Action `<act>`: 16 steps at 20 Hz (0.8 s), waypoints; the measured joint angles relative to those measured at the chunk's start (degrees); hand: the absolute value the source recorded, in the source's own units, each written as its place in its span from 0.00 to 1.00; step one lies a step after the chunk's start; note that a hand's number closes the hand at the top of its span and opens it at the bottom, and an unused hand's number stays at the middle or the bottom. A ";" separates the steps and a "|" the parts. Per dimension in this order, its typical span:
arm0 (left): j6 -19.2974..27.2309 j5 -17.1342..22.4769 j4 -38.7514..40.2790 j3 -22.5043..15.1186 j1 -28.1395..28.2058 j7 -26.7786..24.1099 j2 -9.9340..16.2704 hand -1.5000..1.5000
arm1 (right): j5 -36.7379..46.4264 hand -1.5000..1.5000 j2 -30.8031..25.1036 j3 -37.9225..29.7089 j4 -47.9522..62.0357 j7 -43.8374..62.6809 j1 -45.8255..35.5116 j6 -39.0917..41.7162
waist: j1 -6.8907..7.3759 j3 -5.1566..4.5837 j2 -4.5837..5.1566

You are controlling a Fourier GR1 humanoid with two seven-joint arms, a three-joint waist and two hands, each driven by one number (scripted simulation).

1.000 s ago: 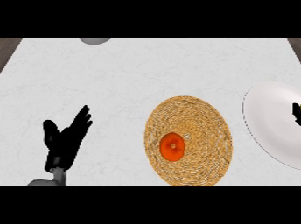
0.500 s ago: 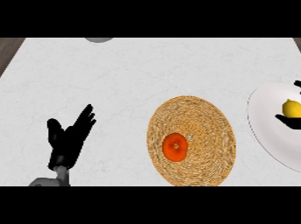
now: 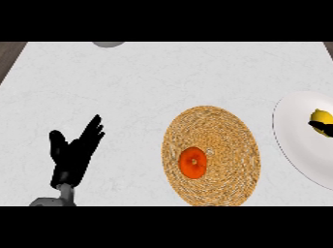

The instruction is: Pick the lemon from the placemat and place it in the plate

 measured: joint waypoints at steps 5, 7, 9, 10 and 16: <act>-0.21 -0.15 0.53 0.09 0.80 -1.10 -0.27 0.50 | -3.29 0.00 -4.83 -3.28 3.97 -1.35 1.18 9.56 | -0.55 -0.06 -0.10; -0.21 -0.14 1.26 0.27 0.42 -1.26 -0.48 0.50 | -3.83 0.00 -6.82 -3.66 4.97 -1.96 2.25 14.42 | -0.80 -0.08 -0.15; 0.24 -0.24 0.39 0.13 0.71 -0.63 -0.75 0.50 | -4.01 0.00 -8.90 -3.64 5.54 -1.55 3.62 18.20 | -0.87 -0.04 -0.20; 0.44 -0.31 0.68 0.19 0.53 -0.81 -0.99 0.50 | -3.97 0.00 -9.51 -3.48 5.54 -1.72 4.56 19.52 | -1.00 -0.05 -0.21; -0.09 -0.16 0.32 0.72 2.02 -1.58 -0.45 0.50 | -3.03 0.00 -13.40 -1.74 4.00 -1.88 9.99 24.34 | -1.38 -0.02 -0.38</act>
